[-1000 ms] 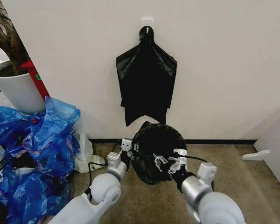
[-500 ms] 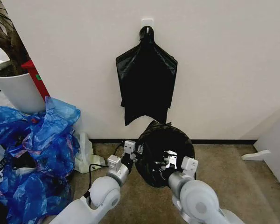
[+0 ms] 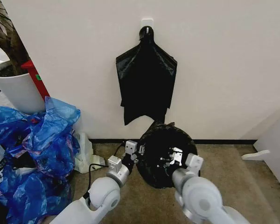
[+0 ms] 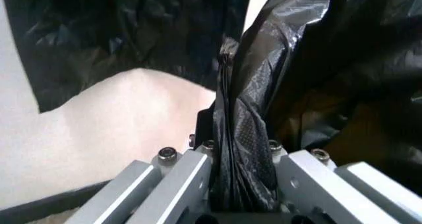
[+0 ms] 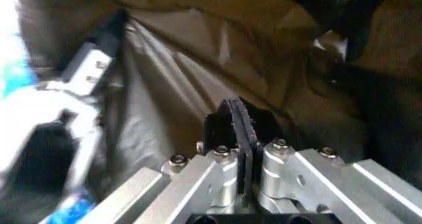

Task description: Place the garbage bag over the trash bin.

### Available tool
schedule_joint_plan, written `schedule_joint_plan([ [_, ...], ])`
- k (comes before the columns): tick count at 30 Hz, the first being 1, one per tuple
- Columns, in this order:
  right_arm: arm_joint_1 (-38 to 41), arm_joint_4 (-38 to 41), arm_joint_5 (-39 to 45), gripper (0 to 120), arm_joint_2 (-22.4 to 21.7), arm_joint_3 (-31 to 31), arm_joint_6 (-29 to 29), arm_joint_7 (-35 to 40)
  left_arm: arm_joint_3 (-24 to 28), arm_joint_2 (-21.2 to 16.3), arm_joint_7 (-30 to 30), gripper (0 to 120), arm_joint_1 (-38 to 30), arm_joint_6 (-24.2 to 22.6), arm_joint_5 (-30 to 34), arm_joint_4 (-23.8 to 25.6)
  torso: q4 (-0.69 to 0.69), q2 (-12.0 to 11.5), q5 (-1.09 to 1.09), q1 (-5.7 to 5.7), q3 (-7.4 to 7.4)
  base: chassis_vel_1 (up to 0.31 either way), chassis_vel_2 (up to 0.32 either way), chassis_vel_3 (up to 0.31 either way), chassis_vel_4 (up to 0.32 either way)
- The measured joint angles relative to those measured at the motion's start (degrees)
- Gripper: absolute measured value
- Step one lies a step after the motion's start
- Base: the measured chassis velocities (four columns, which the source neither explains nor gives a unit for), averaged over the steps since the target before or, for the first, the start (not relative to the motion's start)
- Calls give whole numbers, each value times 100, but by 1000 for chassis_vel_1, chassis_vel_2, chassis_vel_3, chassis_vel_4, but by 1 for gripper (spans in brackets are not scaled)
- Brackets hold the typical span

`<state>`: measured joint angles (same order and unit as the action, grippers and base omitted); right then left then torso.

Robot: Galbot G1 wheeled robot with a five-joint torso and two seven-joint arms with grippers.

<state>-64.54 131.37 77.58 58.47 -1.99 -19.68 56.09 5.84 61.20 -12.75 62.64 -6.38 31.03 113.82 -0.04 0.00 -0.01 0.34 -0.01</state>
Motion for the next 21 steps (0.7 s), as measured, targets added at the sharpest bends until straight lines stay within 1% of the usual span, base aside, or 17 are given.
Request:
schedule_joint_plan([
  [3, 206, -328, 44, 0, 93, -101, 42, 37, 50, 9, -4, 1, -30, 0, -20, 27, 2, 0, 2, 0, 0, 0, 0, 0, 0],
  [6, 307, -484, 61, 0, 157, -184, 59, 58, 57, 7, -4, 1, -45, -2, -26, 52, 3, 0, 2, 0, 0, 0, 0, 0, 0],
  [10, 545, -971, -131, 0, 302, -390, 86, 61, 27, -56, 5, 1, 8, -113, -45, 202, 2, 0, 1, 0, 1, 0, 0, 0, 0],
  [14, 628, -1148, -197, 0, 339, -432, 99, 50, 0, -105, 19, 1, 43, -180, -45, 282, 3, 0, 1, 0, 1, 0, 0, 0, 0],
  [17, 771, -1478, -405, 0, 447, -428, 180, 23, 9, -142, 31, 1, 70, -256, 7, 375, 2, 0, 1, 0, 1, 0, 0, 0, 0],
  [21, 795, -1657, -611, 0, 477, -421, 212, -32, 46, -137, 27, 1, 82, -311, 99, 454, 2, 0, 1, 0, 1, 0, 0, 0, 0],
])
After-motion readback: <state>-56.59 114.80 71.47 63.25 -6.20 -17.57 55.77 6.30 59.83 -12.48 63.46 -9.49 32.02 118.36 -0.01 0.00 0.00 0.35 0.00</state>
